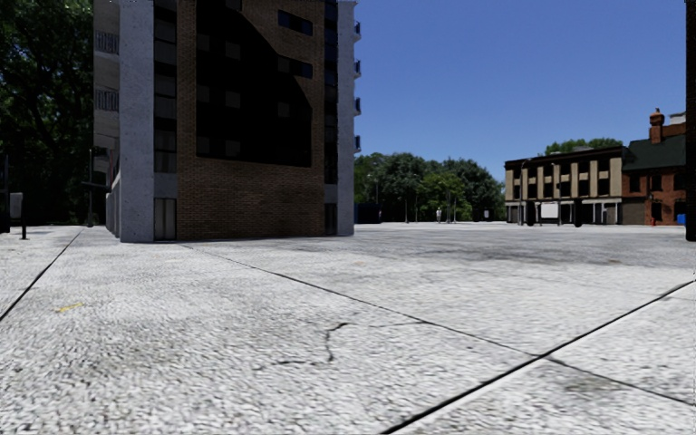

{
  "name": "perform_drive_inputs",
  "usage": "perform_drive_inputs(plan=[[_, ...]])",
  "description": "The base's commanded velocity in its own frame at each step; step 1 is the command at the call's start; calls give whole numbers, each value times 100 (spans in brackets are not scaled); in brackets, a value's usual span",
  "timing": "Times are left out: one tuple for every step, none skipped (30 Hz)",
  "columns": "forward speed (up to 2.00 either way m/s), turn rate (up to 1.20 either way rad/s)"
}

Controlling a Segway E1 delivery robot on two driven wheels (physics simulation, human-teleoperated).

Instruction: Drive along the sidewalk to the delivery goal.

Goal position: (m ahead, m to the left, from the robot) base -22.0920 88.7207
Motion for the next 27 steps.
perform_drive_inputs(plan=[[106,55],[109,55],[110,55],[110,55],[110,55],[110,55],[110,55],[111,55],[111,55],[112,55],[112,55],[113,55],[113,55],[113,55],[113,55],[114,55],[115,55],[116,55],[116,55],[119,55],[125,55],[125,55],[135,55],[145,53],[147,52],[147,52],[147,52]])
